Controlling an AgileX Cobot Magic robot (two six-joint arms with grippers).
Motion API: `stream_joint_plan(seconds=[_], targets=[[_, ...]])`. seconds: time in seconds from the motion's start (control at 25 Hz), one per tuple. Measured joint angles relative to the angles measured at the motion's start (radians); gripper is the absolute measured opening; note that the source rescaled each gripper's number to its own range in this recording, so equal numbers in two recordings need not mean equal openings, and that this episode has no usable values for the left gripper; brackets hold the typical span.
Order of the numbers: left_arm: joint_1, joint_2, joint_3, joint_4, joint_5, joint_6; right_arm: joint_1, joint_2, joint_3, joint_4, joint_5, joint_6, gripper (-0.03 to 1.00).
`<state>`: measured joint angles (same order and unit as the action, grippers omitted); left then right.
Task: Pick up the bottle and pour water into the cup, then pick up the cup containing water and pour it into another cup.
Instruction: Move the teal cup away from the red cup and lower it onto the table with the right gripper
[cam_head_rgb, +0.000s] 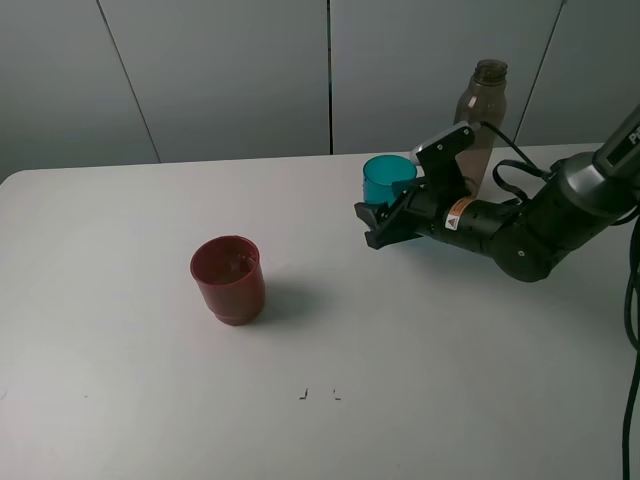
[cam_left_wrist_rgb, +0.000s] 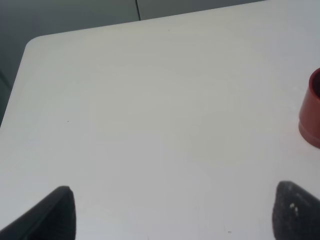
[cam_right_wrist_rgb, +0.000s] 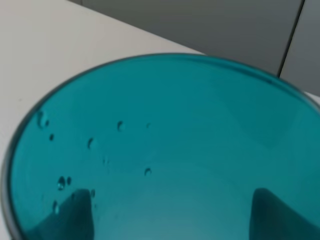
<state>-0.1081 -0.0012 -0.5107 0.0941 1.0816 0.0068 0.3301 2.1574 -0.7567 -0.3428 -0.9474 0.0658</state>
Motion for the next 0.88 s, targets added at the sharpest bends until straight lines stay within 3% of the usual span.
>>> stream_joint_plan(seconds=[0.28,0.88], targets=[[0.0,0.0,0.0,0.0,0.0,0.0,0.0,0.04,0.0,0.074,-0.087,0.0,0.06],[0.0,0.0,0.0,0.0,0.0,0.0,0.0,0.071,0.0,0.074,-0.055,-0.018,0.06]])
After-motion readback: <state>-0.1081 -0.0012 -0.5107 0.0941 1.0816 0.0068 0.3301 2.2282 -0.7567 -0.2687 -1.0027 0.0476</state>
